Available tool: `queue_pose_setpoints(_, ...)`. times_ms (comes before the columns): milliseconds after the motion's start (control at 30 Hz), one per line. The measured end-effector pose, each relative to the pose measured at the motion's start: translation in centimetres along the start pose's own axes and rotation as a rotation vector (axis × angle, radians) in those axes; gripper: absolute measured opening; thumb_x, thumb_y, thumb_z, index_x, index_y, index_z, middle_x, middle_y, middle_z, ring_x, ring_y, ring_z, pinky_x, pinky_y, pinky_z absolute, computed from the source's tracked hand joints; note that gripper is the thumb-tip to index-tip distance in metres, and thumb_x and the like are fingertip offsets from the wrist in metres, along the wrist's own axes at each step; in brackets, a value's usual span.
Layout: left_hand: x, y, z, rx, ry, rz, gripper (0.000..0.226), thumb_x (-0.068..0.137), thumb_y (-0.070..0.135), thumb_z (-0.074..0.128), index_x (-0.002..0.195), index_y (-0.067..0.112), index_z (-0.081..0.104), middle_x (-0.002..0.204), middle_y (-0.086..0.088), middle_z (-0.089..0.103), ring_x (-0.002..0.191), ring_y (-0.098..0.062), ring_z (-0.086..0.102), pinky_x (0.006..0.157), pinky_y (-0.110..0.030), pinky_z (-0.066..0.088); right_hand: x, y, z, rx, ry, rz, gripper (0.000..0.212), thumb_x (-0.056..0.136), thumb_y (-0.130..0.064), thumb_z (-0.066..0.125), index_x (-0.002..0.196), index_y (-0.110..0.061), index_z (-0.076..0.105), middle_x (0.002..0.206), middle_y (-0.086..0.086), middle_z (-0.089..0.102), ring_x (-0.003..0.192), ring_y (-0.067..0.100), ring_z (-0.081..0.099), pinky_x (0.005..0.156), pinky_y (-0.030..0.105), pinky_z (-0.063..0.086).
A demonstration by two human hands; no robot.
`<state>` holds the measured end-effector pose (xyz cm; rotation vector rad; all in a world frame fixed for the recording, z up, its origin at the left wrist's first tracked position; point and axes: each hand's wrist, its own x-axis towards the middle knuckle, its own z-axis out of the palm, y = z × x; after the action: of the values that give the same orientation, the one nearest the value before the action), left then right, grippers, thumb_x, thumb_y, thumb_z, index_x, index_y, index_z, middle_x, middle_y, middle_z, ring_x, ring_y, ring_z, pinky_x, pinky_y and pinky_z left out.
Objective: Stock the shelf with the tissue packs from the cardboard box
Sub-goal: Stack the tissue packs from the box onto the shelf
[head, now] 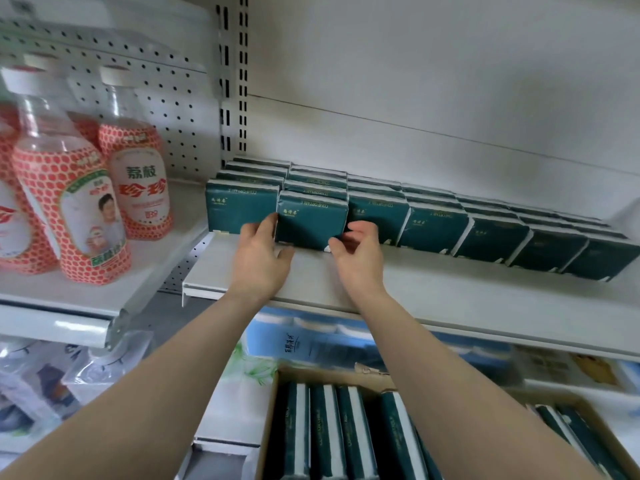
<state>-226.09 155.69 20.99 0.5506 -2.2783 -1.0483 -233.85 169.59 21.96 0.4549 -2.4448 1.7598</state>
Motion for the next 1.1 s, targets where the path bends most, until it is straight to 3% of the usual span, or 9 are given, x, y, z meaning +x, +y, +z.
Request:
queue_pose_setpoints(233,0.0,0.2,0.5,0.147,-0.049,0.016,0.068,0.090,0.028,0.062,0.150,0.016,0.032,0.137,-0.009,0.049,0.118,-0.029,0.054,0.100,-0.036,0.042,-0.1,0.1,0.0,-0.007,-0.031,-0.031,0.033,0.094,-0.011,0.063,0.126,-0.013,0.055,0.114,0.000,0.063,0.103,0.013,0.060,0.091,0.020,0.043)
queue_pose_setpoints(500,0.0,0.4,0.7,0.212,-0.078,0.039,0.067,0.092,0.029,0.059,0.151,0.014,0.030,0.141,-0.009,0.048,0.128,-0.028,0.045,0.102,-0.035,0.037,0.1,0.0,-0.2,-0.035,-0.037,-0.002,0.038,0.096,-0.012,0.061,0.133,-0.013,0.052,0.117,0.001,0.060,0.096,0.011,0.056,0.088,0.018,0.042)
queue_pose_setpoints(667,-1.2,0.4,-0.2,0.053,-0.033,0.092,0.061,0.090,0.016,0.061,0.146,0.012,0.038,0.134,-0.012,0.053,0.121,-0.027,0.052,0.103,-0.038,0.044,-1.4,-0.3,-1.5,-0.049,-0.055,-0.005,0.041,0.097,-0.011,0.057,0.137,-0.015,0.047,0.121,0.003,0.057,0.101,0.012,0.055,0.084,0.013,0.036)
queue_pose_setpoints(833,-4.9,3.1,-1.3,-0.088,0.022,0.227,0.040,0.091,0.005,0.058,0.130,0.014,0.055,0.123,-0.004,0.059,0.109,-0.015,0.057,0.093,-0.020,0.045,-5.0,0.1,-5.6,-0.079,0.021,-0.094,0.034,0.096,-0.008,0.057,0.128,-0.018,0.055,0.112,0.002,0.061,0.099,0.012,0.058,0.089,0.021,0.046)
queue_pose_setpoints(967,-8.6,5.7,-0.8,-0.186,-0.090,0.310,0.027,0.091,0.002,0.056,0.113,0.014,0.064,0.103,0.000,0.066,0.095,-0.012,0.063,0.086,-0.023,0.052,-8.6,1.0,-9.2,-0.109,0.105,-0.166,0.023,0.093,-0.010,0.059,0.115,-0.020,0.058,0.100,0.000,0.060,0.089,0.010,0.058,0.074,0.015,0.045)
queue_pose_setpoints(1100,-12.1,6.1,0.7,-0.125,-0.292,0.333,0.019,0.090,0.006,0.060,0.102,0.019,0.068,0.095,0.005,0.071,0.088,-0.012,0.066,0.088,-0.028,0.052,-12.2,2.8,-12.0,-0.163,0.093,-0.117,0.019,0.093,-0.011,0.059,0.106,-0.024,0.055,0.093,-0.002,0.060,0.083,0.010,0.057,0.071,0.018,0.046)
